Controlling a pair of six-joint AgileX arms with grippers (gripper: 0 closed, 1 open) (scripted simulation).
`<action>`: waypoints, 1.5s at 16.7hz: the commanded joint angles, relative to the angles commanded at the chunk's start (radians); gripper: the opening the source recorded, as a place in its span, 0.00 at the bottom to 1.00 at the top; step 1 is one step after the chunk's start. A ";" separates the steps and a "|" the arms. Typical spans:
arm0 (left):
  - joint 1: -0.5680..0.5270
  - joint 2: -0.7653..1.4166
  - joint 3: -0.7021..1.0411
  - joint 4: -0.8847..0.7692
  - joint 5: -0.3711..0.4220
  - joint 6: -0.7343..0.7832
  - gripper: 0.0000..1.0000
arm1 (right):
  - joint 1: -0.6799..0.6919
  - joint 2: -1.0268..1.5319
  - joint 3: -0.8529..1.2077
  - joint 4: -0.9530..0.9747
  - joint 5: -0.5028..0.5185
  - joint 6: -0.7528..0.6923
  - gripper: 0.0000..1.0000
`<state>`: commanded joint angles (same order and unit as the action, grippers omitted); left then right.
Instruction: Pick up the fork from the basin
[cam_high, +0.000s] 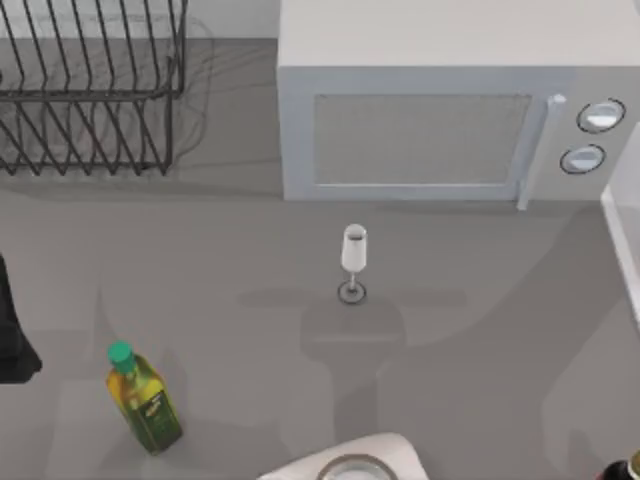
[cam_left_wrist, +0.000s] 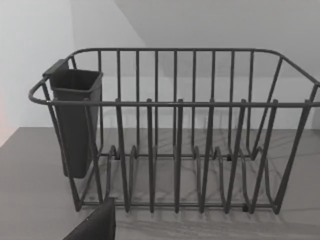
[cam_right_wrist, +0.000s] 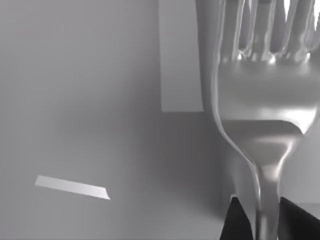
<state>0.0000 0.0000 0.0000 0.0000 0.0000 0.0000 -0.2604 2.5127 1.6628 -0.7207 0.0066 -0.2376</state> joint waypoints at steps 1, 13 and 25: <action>0.000 0.000 0.000 0.000 0.000 0.000 1.00 | 0.000 0.000 0.000 0.000 0.000 0.000 0.00; 0.000 0.000 0.000 0.000 0.000 0.000 1.00 | 0.001 -0.212 0.255 -0.434 -0.014 0.006 0.00; 0.000 0.000 0.000 0.000 0.000 0.000 1.00 | 0.077 -0.347 0.149 -0.541 -0.006 0.169 0.00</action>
<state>0.0000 0.0000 0.0000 0.0000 0.0000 0.0000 -0.1831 2.1655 1.8122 -1.2615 0.0001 -0.0681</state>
